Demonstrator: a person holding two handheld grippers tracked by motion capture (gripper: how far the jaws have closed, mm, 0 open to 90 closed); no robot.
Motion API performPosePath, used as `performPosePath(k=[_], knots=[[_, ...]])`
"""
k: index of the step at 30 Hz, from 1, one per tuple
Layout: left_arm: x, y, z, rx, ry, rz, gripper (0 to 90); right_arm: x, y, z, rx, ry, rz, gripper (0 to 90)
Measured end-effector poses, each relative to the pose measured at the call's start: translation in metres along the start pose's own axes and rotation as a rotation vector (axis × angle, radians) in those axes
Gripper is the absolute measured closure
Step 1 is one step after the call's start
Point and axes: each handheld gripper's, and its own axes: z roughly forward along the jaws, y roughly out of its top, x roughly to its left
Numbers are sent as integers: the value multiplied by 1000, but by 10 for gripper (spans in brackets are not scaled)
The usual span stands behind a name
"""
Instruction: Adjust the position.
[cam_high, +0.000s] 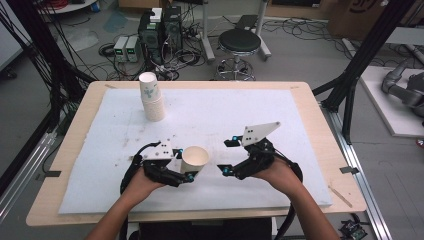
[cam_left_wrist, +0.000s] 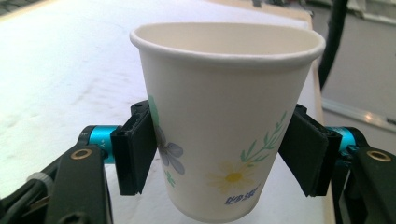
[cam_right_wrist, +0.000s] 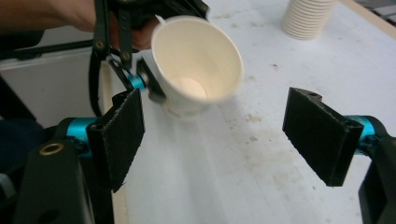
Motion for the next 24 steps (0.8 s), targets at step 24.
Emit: performPosePath(k=[24], knots=[[28, -26, -62, -239, 309, -50, 316, -22, -93, -25, -123, -321, 151, 212]])
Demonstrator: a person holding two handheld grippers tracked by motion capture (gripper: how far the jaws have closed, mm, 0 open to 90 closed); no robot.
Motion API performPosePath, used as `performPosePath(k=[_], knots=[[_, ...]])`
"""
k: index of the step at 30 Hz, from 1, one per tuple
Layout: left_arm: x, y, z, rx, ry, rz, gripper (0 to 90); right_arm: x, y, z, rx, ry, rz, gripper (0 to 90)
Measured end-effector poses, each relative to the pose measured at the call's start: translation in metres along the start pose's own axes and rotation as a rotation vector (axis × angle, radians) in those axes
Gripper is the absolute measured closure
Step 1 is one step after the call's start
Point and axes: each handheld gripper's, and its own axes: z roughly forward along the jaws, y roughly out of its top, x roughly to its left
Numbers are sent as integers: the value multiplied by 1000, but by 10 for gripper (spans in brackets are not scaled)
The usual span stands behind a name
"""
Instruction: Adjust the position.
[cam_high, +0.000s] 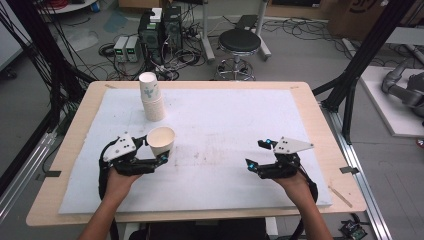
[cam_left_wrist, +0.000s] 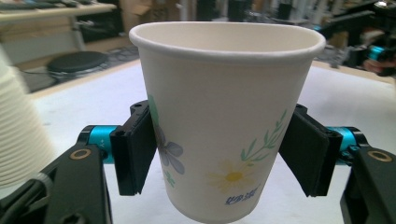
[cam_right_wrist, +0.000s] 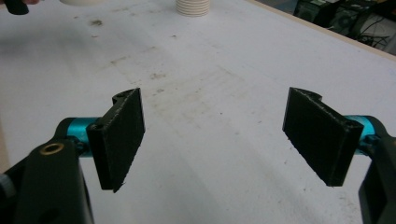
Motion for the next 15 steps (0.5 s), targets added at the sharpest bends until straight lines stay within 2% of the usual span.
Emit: performPosePath(k=[3, 6, 9, 15], knots=[[7, -2, -8, -16, 54, 0, 314, -2, 0, 0, -9, -17, -3, 212], [13, -5, -16, -33, 86, -11, 313, -2, 2, 1, -27, -25, -4, 212], [16, -7, -22, -49, 110, -21, 312, -2, 4, 3, -34, -27, -2, 211], [18, -8, -26, -51, 131, -24, 312, -1, 4, 9, -36, -18, -5, 212]])
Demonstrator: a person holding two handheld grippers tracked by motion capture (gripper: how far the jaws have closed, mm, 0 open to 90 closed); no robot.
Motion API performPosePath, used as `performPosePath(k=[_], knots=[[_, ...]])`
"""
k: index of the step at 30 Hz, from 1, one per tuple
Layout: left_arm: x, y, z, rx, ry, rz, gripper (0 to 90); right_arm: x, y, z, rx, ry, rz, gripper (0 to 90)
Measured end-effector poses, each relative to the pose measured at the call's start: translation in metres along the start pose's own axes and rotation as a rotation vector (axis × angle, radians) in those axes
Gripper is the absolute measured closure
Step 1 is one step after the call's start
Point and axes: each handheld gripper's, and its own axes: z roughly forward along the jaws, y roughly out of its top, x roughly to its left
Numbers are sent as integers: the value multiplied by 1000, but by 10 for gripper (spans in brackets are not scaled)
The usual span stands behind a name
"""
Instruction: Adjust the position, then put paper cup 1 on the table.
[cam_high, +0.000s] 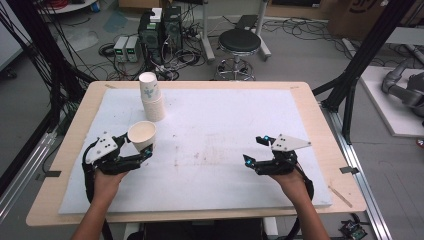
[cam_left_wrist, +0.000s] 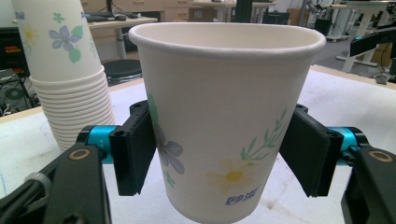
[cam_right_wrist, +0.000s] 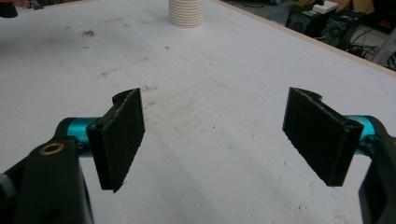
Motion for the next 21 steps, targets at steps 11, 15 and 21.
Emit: performPosePath(k=[11, 15, 21], knots=[[18, -1, -13, -24, 79, 2, 308, 0, -4, -1, 7, 3, 17, 212], [30, -4, -19, -28, 115, -14, 308, 0, -6, 0, 17, 2, 23, 212], [42, -10, -25, 14, 152, 1, 305, 0, -8, 0, 20, 3, 18, 212]])
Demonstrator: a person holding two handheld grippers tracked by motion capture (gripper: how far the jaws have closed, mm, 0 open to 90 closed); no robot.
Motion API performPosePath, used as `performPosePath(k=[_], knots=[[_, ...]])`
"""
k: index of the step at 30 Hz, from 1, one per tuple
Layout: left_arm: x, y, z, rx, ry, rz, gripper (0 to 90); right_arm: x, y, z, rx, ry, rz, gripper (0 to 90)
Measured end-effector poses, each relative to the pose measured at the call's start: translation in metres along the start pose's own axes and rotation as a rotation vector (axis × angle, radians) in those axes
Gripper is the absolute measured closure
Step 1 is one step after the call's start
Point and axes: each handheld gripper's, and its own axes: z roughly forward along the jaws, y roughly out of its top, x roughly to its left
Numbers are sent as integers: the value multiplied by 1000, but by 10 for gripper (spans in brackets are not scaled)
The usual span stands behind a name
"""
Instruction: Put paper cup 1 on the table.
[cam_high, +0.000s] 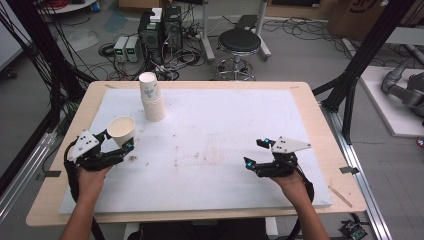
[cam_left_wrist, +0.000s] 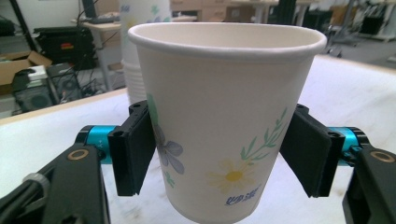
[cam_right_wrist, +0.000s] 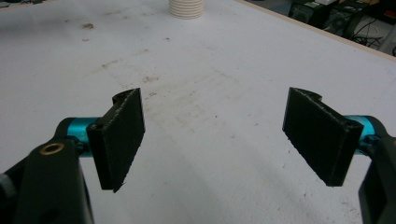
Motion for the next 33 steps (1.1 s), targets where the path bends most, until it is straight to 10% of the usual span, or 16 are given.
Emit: performPosePath(k=[13, 21, 33], knots=[[18, -25, 10, 133, 38, -48, 304, 1, -6, -4, 6, 1, 12, 212], [17, -34, 19, 280, 61, -29, 305, 2, -6, -4, 9, 4, 8, 212], [10, -35, 14, 373, 83, 8, 303, 1, -6, -6, 7, 4, 4, 213]])
